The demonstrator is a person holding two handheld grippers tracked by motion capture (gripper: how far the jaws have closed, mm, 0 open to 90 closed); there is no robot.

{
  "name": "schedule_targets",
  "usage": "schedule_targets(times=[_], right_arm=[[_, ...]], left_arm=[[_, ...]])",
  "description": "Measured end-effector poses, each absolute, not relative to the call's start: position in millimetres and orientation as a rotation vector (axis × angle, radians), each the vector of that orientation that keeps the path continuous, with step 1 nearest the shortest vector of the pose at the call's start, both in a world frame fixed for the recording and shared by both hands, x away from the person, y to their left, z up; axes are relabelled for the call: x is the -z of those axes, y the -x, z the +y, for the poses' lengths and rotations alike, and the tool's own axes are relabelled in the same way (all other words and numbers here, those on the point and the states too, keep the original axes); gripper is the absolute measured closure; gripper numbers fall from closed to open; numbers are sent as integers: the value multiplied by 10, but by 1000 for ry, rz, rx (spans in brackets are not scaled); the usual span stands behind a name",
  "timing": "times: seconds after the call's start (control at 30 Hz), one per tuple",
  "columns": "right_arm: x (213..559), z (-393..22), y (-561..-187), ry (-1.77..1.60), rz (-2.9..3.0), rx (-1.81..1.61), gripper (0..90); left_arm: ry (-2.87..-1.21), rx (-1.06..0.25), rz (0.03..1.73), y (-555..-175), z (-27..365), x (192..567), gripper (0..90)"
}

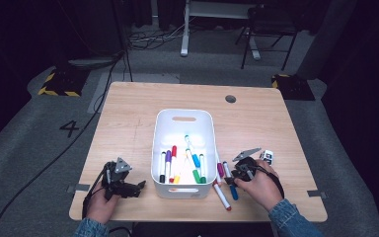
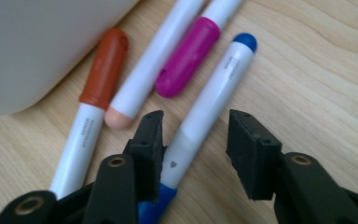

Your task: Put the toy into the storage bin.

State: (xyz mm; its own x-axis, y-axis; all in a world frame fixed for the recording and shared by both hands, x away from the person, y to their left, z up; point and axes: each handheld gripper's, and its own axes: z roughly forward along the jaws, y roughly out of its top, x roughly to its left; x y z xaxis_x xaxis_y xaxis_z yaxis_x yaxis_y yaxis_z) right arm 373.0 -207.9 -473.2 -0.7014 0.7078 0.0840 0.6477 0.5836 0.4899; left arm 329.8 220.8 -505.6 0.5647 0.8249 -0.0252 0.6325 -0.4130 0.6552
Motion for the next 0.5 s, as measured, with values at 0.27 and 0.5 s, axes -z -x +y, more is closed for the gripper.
schedule_targets(times=[0.27,0.5], right_arm=[[4709,-2288,-3778,-1251,2607,-672,768],[4704,-2313,-3784,-1270,2595,-655,770]], left_arm=[[-2178,-402,1162,-3298,2208,5056,0],[-2178,-402,1162,-3298,2208,5057,0]])
